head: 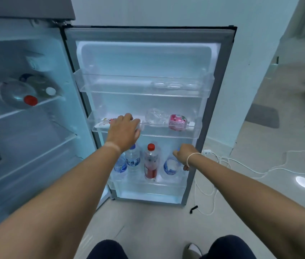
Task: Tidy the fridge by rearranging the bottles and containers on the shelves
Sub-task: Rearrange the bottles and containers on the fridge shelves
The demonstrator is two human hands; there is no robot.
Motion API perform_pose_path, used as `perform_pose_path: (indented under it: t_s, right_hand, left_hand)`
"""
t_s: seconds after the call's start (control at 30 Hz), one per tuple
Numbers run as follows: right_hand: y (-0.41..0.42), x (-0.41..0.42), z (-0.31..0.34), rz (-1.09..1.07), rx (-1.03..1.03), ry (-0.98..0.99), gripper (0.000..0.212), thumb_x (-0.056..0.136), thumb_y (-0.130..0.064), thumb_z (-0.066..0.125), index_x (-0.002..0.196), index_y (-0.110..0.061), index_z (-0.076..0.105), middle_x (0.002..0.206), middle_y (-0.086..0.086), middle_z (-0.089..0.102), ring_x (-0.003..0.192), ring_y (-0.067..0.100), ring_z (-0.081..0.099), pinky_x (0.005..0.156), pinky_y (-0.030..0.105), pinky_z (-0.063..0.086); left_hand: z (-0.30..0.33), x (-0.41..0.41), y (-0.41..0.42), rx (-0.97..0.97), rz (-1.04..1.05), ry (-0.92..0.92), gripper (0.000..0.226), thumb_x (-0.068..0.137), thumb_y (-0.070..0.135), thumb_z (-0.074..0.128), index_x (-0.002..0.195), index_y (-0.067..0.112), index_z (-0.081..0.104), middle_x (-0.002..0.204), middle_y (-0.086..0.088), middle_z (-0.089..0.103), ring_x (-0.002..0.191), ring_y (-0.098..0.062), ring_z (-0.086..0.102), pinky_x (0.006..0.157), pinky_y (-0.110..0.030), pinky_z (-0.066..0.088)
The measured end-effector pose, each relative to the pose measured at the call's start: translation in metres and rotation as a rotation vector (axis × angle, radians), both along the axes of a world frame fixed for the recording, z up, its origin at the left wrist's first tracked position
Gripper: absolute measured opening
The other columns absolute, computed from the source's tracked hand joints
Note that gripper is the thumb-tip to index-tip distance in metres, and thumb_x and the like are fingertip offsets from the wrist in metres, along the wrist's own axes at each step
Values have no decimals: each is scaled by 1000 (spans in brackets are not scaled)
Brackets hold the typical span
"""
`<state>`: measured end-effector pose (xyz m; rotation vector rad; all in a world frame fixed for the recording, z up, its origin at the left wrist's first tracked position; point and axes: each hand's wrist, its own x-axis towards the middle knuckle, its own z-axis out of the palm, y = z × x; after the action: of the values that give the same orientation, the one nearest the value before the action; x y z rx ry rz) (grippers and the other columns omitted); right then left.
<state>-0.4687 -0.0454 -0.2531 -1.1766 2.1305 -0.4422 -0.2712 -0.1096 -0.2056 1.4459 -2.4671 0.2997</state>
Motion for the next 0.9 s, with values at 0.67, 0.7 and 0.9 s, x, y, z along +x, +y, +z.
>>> perform_pose_path:
  t_s: [0.67,0.7,0.9]
  right_hand:
    - [-78,14,-60,253,54,272,36,96,-17,45,127,0,42,117,22,56,89,31,49,75,34,41]
    - [-80,16,-62,247,43,267,35,96,-16,44,127,-1,42,110,21,55,89,32,50,74,35,42]
    - [-78,15,-68,211,-34,224,32,96,-14,43,125,-2,42,110,23,56,83,30,46,74,38,45]
  left_hand:
    - [-20,43,-54,-25,-91,-14,63,88,55,21,126,19,56,116,-6,67,98,-31,63,83,-38,44]
    - [-20,43,-54,-25,-92,-8,63,87,55,21,125,20,57,115,-5,68,97,-31,63,82,-38,44]
    - [-20,43,-50,-16,-76,14,64,86,56,19,126,22,56,117,-3,67,99,-29,62,83,-37,42]
